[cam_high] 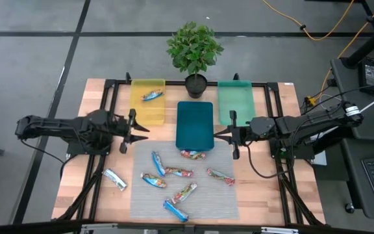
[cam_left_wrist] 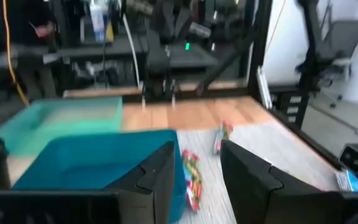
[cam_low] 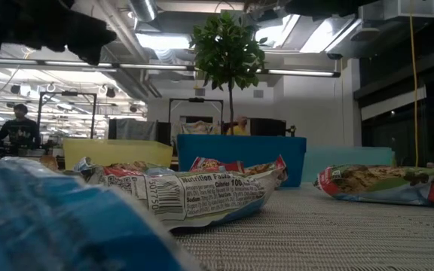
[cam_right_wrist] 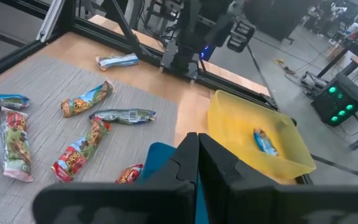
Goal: Pick and place Granola Bars by type
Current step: Put the red granola bar into the green bin
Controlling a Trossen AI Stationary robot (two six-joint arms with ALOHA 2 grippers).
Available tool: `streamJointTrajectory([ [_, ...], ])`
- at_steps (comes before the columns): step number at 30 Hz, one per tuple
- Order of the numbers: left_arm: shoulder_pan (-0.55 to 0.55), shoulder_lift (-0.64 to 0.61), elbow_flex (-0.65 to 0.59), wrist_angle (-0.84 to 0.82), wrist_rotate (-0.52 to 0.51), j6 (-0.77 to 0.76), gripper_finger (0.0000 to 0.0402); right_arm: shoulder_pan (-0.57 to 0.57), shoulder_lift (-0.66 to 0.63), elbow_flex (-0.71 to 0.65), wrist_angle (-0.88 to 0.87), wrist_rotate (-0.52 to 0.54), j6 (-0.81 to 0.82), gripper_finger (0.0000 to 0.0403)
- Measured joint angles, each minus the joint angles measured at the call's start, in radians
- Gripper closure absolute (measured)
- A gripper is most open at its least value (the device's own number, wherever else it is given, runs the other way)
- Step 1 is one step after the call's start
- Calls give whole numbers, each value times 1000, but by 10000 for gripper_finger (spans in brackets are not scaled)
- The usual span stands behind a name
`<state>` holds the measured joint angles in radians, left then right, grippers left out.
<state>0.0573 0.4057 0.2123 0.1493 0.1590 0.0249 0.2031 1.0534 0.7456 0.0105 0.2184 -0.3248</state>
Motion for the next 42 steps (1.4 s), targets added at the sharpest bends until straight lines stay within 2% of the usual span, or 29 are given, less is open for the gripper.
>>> streamJointTrajectory([
  [3,-4,-49,-70,72,0,0,283,0,0,0,0,0,-8,389],
  [9,-4,-165,-157,80,-1,-29,288,0,0,0,0,0,-26,389],
  [21,-4,-406,-204,61,49,9,289,0,0,0,0,0,-54,389],
  [31,-3,-406,-204,-99,44,-7,300,-12,1,1,53,-1,-71,389],
  [42,-3,-386,-204,-102,43,10,308,-54,1,1,110,-1,-51,389],
])
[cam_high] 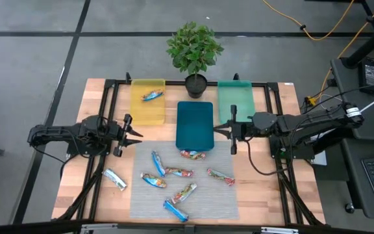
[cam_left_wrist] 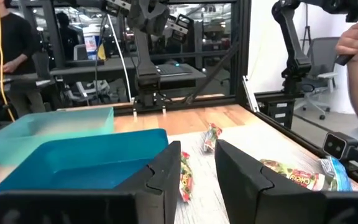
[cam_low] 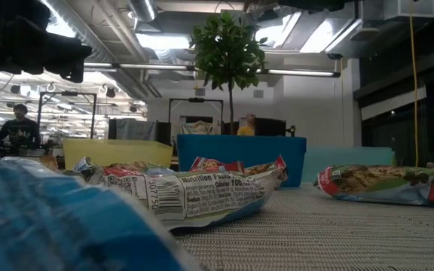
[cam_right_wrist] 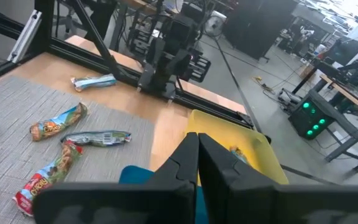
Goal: Pick and place Granola Bars by type
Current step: Put the red granola bar into the green bin
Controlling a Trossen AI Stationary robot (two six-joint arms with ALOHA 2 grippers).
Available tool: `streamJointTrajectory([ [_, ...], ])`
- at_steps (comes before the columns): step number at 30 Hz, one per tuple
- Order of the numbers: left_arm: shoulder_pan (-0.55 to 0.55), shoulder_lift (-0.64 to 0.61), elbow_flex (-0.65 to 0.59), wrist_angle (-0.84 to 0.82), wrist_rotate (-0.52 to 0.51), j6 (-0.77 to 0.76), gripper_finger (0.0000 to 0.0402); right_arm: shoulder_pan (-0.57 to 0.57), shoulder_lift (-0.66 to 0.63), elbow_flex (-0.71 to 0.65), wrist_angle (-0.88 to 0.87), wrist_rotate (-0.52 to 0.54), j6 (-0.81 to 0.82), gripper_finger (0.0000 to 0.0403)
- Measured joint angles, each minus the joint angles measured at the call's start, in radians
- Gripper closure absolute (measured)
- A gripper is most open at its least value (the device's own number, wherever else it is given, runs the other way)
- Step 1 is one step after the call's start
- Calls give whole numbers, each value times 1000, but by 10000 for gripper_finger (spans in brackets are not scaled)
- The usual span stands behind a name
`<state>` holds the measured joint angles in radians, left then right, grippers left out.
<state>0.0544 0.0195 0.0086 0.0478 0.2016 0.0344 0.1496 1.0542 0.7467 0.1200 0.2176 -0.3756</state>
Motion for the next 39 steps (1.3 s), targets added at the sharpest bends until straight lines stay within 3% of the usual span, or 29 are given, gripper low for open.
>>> streamJointTrajectory([
  [39,0,16,0,0,2,-31,302,-5,0,0,-9,-1,-22,388],
])
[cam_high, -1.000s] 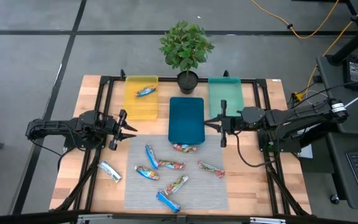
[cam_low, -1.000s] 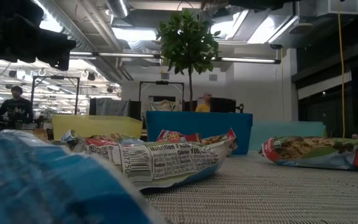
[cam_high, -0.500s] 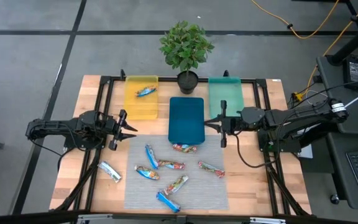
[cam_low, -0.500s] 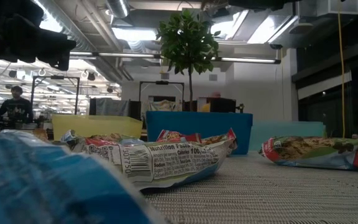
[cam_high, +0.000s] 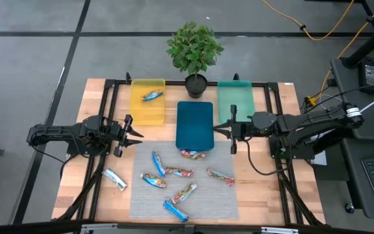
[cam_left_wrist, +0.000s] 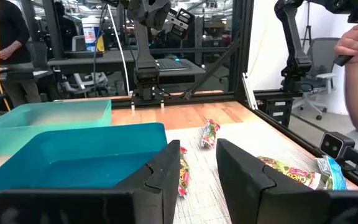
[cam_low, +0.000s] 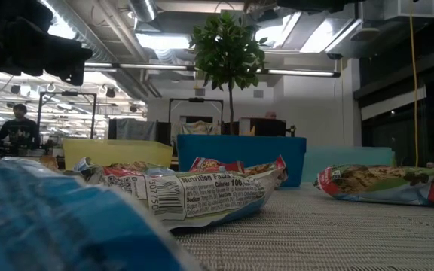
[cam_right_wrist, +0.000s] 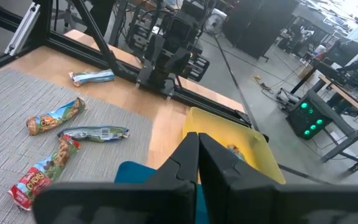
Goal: Pick and place Granola Bars by type
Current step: Put the red granola bar into the green bin
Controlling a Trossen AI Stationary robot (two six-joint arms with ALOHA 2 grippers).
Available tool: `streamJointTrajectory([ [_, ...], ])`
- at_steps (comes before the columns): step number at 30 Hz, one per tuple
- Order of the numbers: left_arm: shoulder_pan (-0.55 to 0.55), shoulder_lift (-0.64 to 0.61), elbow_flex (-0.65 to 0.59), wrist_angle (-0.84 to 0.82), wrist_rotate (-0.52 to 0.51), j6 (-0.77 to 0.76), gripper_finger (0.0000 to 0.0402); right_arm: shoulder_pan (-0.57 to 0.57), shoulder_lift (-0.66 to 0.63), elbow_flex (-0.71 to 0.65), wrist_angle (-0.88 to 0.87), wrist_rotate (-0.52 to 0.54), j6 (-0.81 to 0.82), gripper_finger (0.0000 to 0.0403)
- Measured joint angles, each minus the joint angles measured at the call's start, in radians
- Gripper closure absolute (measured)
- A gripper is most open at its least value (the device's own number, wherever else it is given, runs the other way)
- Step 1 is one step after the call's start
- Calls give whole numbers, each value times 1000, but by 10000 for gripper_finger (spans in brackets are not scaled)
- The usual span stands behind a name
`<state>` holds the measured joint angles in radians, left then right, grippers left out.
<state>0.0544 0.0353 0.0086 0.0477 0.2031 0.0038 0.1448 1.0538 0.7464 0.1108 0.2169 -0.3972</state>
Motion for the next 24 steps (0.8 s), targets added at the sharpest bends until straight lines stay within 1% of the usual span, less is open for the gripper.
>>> streamJointTrajectory([
  [6,0,0,0,0,0,0,305,0,20,-1,-11,-40,12,388],
  [15,0,0,0,0,0,0,305,0,99,-1,-2,-163,18,389],
  [21,0,0,0,0,0,0,302,0,142,-1,6,-167,0,389],
  [24,0,0,0,0,0,0,305,0,166,-1,13,-168,65,389],
])
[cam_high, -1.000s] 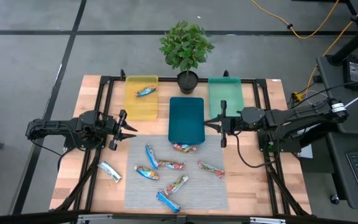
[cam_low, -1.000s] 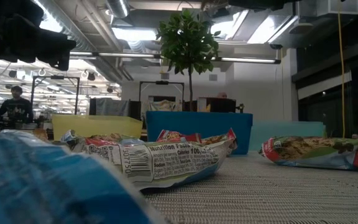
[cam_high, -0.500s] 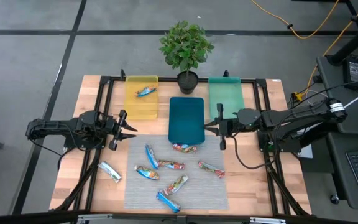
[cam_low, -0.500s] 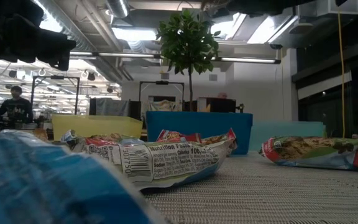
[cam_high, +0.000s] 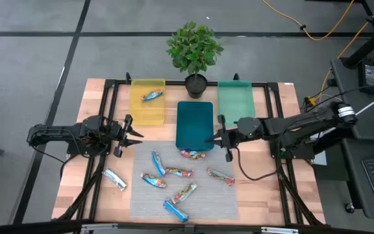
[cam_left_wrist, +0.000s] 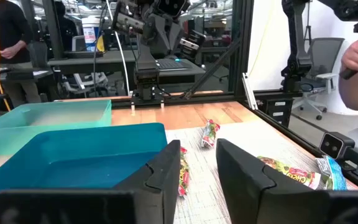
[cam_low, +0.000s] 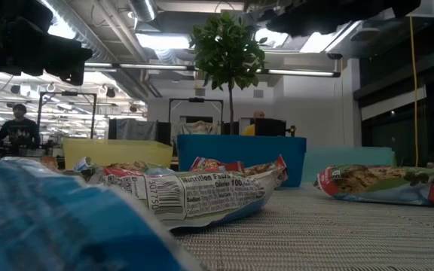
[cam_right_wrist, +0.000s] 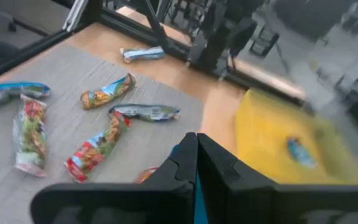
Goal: Pick and place Granola Bars by type
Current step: Put the red granola bar into the green bin
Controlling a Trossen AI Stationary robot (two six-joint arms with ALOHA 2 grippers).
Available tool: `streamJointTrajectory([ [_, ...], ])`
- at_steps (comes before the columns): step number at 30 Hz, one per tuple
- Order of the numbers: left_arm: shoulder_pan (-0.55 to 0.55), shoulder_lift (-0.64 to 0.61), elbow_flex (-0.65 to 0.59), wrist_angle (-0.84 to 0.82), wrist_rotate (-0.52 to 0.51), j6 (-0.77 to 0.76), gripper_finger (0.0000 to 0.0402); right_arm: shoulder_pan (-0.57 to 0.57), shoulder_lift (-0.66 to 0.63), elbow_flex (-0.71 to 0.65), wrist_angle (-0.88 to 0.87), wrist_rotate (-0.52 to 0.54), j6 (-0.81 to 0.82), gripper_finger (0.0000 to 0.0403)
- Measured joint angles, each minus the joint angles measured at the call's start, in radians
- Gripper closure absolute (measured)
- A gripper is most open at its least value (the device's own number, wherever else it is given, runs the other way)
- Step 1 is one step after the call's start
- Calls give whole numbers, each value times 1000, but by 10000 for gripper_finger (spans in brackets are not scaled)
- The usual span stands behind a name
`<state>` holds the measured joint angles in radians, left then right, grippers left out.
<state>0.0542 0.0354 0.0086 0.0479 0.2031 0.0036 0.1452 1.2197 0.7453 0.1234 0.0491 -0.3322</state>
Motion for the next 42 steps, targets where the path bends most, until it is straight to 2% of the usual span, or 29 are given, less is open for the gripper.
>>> streamJointTrajectory([
  [3,0,0,0,0,0,1,308,0,25,0,-9,-1,97,389],
  [7,0,0,0,0,0,1,308,18,43,0,-84,3,141,389],
  [11,0,0,0,0,0,1,304,71,43,0,-138,68,173,383],
  [14,0,0,0,0,0,1,302,134,43,11,-208,158,183,356],
  [19,0,0,0,0,0,1,305,233,43,72,-333,292,269,281],
  [24,0,0,0,0,0,0,309,309,43,151,-440,290,385,209],
  [29,0,0,0,0,0,0,304,379,43,204,-494,290,467,163],
  [37,0,0,0,0,0,0,304,434,52,230,-523,289,617,139],
  [42,0,0,0,0,0,0,308,446,107,230,-571,288,705,137],
])
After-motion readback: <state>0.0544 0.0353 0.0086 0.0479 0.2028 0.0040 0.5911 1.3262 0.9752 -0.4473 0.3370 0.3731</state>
